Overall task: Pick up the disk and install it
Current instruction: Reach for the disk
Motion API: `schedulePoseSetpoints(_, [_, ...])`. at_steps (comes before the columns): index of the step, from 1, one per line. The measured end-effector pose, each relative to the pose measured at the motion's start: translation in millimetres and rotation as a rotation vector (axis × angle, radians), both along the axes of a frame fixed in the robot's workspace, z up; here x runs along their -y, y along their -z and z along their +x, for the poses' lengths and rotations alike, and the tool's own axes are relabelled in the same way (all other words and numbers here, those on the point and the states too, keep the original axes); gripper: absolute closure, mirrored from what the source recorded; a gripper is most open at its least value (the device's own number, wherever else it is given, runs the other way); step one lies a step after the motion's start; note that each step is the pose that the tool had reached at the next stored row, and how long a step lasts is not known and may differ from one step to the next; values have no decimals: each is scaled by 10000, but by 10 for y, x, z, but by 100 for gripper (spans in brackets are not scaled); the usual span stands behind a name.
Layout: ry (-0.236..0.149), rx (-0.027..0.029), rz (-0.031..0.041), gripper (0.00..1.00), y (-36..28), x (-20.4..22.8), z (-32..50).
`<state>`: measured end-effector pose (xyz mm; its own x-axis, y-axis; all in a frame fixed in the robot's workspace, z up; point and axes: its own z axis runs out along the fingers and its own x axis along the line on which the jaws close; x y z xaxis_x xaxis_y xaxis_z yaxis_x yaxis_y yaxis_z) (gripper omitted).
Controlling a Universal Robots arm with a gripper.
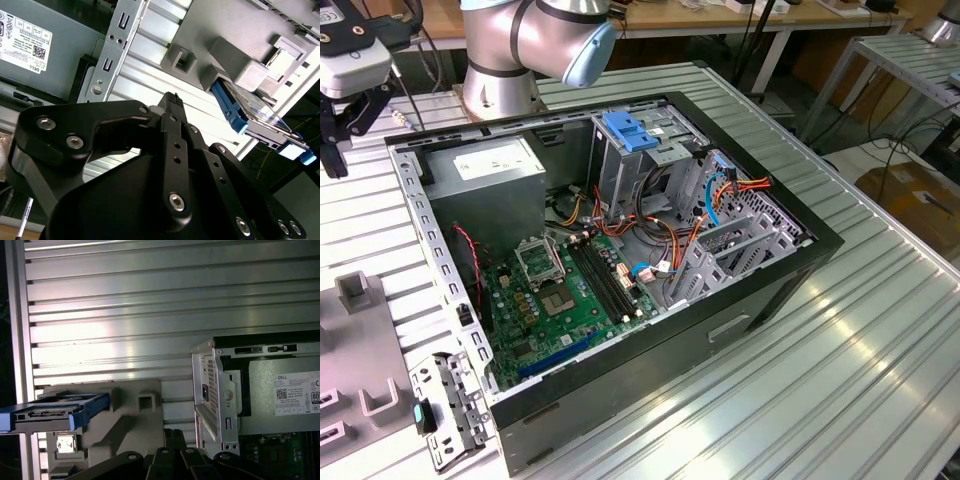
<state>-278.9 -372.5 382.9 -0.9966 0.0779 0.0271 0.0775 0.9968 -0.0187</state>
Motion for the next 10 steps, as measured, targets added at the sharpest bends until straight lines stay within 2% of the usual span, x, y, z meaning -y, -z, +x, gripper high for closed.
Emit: schedulePoseSetpoints(10, [0,0,0,89,0,0,-97])
